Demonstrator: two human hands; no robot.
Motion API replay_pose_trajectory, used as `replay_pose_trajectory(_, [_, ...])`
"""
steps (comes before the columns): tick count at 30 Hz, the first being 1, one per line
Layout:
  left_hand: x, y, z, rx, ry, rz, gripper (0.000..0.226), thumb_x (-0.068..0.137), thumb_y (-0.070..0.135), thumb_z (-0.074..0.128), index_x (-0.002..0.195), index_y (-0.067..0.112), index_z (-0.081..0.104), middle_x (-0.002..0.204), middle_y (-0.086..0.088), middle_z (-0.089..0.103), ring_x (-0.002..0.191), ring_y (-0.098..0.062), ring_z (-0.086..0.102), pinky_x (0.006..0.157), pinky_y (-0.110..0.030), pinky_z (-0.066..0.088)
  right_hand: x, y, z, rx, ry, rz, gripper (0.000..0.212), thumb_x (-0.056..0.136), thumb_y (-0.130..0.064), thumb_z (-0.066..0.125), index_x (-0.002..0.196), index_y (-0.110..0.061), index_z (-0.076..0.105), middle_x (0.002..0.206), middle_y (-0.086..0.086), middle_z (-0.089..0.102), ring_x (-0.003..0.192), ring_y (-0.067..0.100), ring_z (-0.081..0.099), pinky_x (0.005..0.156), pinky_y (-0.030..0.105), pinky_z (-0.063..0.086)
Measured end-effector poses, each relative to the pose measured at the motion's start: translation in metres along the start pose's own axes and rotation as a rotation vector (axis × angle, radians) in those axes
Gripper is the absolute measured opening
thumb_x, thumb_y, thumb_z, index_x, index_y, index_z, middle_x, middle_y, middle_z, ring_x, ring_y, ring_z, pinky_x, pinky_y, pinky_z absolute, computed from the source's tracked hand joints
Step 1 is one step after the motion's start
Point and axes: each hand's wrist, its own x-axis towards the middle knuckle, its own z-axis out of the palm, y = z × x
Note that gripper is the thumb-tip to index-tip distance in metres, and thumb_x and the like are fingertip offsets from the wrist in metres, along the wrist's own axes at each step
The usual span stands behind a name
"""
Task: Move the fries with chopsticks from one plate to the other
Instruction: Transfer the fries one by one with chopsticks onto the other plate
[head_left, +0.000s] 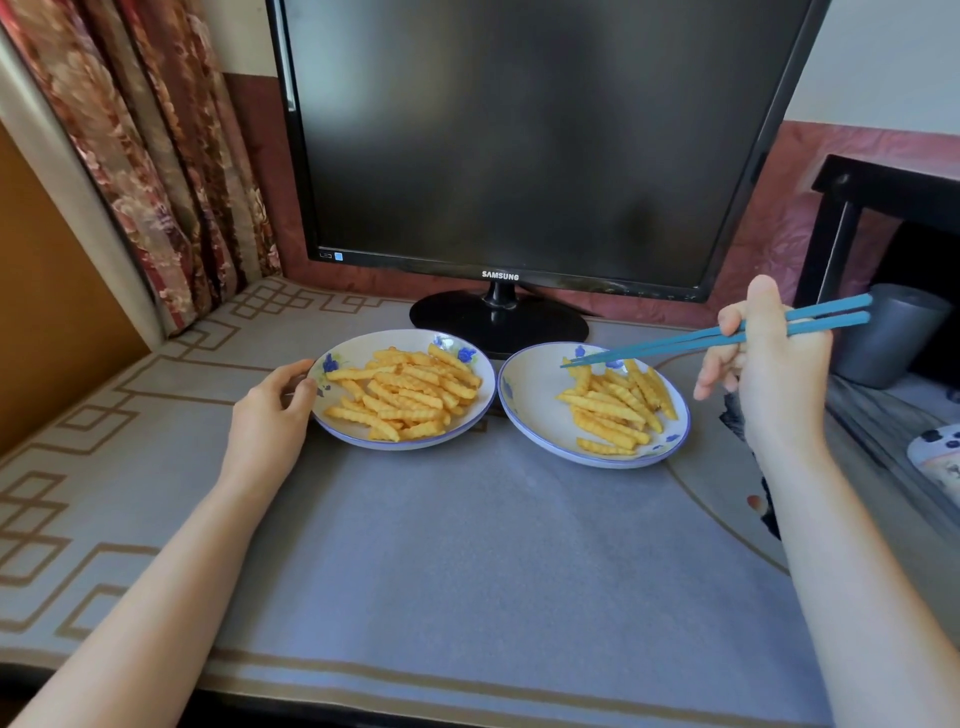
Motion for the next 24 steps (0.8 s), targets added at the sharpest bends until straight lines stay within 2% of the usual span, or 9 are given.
replay_pose_trajectory(7, [0.0,0.0,0.0,0.009,0.007,-0.002,0.032,0.096,0.019,0.043,0.124,0.017,0.059,0.117,-0.004,0.064,0.097,-0.009,0.05,0.082,-0.023,0.033,-0.013,0.007,0.022,0.031,-0.116,0.006,0.045,0.104,-0.029,0.038,0.063,-0.011,0.046,0.035,0.001,0.043,0.028,0.017,0.046,0.034,0.018,0.026])
replay_pose_trajectory(12, [0.001,-0.001,0.0,0.002,0.003,-0.001,0.032,0.096,0.02,0.044,0.124,0.018,0.059,0.117,-0.004,0.064,0.098,-0.01,0.052,0.083,-0.023,0.034,-0.015,0.009,0.026,0.011,-0.239,0.001,0.042,0.104,-0.026,0.039,0.067,-0.007,0.048,0.036,0.008,0.046,0.028,0.018,0.04,0.033,0.014,0.028])
replay_pose_trajectory(16, [0.001,-0.001,-0.001,0.004,0.004,0.003,0.032,0.096,0.02,0.044,0.124,0.017,0.06,0.116,-0.004,0.065,0.097,-0.008,0.049,0.083,-0.022,0.033,-0.008,0.001,0.012,0.003,-0.24,0.0,0.041,0.104,-0.024,0.038,0.069,-0.006,0.048,0.035,0.006,0.046,0.026,0.018,0.039,0.033,0.013,0.026])
replay_pose_trajectory(20, [0.0,0.0,0.0,0.006,0.007,0.006,0.032,0.096,0.02,0.044,0.124,0.017,0.06,0.117,-0.005,0.065,0.097,-0.007,0.049,0.082,-0.021,0.033,0.001,-0.006,-0.01,-0.052,-0.218,-0.007,0.039,0.102,-0.027,0.038,0.069,-0.01,0.05,0.037,0.007,0.048,0.027,0.018,0.04,0.034,0.02,0.024])
replay_pose_trajectory(24, [0.0,0.0,0.0,0.012,0.009,0.009,0.032,0.096,0.019,0.044,0.124,0.017,0.06,0.118,-0.005,0.064,0.097,-0.007,0.048,0.082,-0.021,0.032,0.004,-0.01,-0.019,-0.057,-0.193,0.01,0.04,0.103,-0.023,0.037,0.068,-0.008,0.05,0.035,0.008,0.047,0.025,0.016,0.037,0.032,0.014,0.027])
